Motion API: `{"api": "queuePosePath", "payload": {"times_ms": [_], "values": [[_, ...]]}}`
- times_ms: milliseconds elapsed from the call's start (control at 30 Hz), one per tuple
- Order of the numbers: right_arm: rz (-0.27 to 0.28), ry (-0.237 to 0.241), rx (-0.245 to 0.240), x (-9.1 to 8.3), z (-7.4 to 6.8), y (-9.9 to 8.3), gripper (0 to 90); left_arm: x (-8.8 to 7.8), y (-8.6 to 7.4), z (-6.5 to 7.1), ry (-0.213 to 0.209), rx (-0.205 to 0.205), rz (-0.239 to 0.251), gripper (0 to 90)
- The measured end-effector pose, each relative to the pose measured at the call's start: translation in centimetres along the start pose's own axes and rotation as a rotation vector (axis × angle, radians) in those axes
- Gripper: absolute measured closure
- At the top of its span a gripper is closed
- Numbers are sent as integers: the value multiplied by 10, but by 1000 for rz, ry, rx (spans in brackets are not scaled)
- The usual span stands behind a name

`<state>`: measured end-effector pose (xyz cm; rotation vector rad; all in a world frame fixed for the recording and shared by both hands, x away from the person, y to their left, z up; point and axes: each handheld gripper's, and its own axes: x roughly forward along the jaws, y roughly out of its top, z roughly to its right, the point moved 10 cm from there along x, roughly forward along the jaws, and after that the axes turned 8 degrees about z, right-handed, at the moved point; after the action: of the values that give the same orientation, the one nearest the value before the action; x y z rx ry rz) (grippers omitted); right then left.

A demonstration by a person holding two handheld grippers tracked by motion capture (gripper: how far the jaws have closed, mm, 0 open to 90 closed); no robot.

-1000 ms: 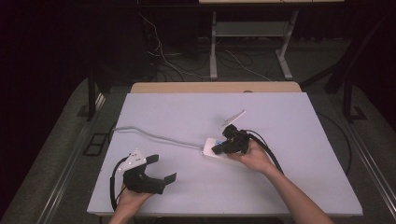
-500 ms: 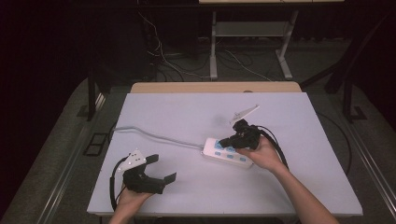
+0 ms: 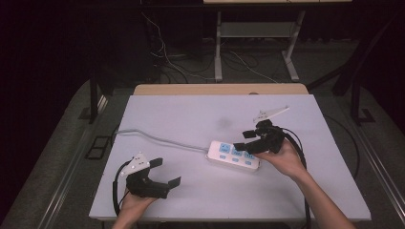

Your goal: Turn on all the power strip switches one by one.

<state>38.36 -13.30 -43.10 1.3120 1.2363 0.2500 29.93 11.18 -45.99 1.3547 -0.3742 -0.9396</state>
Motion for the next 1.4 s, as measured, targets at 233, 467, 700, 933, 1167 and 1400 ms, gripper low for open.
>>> {"api": "queuePosePath", "payload": {"times_ms": [233, 467, 700, 933, 1167, 1400], "values": [[48, -55, 46, -24, 3, -9, 4, 0, 1, 0, 4, -2, 5, 0], [79, -62, 89, -47, 3, -30, 4, 0, 0, 0, 5, -3, 3, 0], [108, -85, 137, -65, 9, -53, 4, 1, 0, 0, 7, -3, -2, 0], [141, -121, 162, -76, 7, -77, 5, 0, -1, -3, 14, -4, -4, 0], [153, -149, 179, -83, 4, -100, 5, 1, -2, -6, 21, -7, -7, 0], [168, -149, 183, -85, 0, -111, 5, 2, -3, -7, 21, -8, -12, 0]]}}
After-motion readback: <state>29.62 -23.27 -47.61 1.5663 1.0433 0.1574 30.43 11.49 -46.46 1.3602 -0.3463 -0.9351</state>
